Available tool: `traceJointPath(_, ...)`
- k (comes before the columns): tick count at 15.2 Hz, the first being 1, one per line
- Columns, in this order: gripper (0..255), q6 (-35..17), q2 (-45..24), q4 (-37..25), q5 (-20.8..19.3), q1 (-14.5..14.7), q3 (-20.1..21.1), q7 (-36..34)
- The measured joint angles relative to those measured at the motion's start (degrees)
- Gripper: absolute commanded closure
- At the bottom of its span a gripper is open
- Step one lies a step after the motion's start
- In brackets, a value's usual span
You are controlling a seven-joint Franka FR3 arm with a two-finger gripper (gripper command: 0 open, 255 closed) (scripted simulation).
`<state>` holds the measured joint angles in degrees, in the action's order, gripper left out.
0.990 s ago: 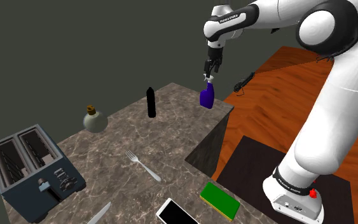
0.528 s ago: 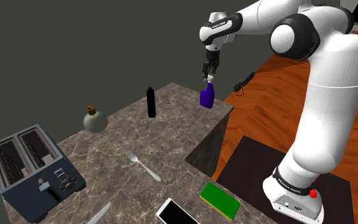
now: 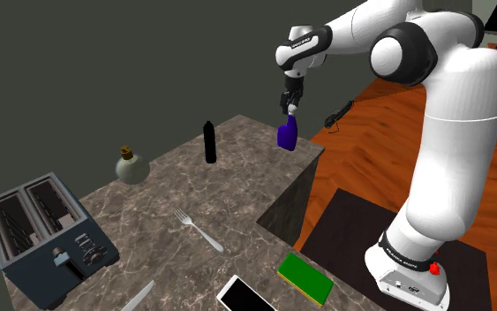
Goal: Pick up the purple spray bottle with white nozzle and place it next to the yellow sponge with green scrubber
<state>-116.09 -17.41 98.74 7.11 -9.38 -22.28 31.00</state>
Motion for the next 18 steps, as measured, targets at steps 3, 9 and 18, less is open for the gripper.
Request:
traceJointPath(3,0,-0.1,0.0,0.0,0.0,0.0,0.0,0.0)
traceJointPath(9,255,-0.1,0.0,0.0,0.0,0.0,0.0,0.0)
traceJointPath(18,255,1.9,0.6,-1.3,-0.3,0.0,-0.1,-0.1)
